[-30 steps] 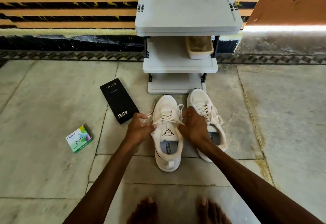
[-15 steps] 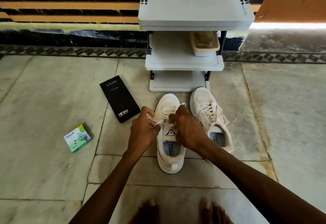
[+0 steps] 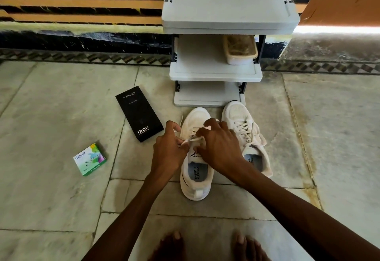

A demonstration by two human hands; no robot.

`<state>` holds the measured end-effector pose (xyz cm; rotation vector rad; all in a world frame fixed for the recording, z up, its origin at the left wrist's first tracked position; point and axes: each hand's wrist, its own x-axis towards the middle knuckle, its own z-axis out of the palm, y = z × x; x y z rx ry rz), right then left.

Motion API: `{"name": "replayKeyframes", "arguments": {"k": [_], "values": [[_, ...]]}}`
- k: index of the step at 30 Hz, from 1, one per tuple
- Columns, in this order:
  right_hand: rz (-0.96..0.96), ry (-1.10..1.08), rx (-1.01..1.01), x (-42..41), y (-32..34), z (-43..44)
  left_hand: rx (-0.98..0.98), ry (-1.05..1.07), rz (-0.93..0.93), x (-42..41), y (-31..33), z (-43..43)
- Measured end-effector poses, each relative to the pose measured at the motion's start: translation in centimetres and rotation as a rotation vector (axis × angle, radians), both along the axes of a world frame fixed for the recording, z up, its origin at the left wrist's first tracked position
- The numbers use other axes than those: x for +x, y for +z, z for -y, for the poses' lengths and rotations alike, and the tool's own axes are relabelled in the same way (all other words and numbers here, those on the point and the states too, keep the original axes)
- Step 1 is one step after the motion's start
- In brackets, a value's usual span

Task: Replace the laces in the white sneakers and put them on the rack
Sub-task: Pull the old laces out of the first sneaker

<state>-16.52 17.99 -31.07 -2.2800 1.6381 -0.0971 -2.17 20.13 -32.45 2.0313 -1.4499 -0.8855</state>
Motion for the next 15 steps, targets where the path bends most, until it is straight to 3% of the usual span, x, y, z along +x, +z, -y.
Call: {"name": "replayKeyframes", "arguments": {"k": [5,10,13,15], "values": [[-0.084,0.071,-0.129,0.9,-0.5,0.5,0.004,0.006,-0.001,-0.1,0.4,0.1],[-0.155,0.081,-0.127,1.7,-0.8,0.7,0.01,-0.018,0.016,-0.2,0.7,0.2],[-0.126,-0.015,-0.147,1.5,0.9,1.0,0.007,-0.032,0.038,-0.1,0.7,0.1],[0.016,-0.217,-0.185,0.3,2.5,2.2,0.014,-0.017,0.054,0.1,0.5,-0.1]]}}
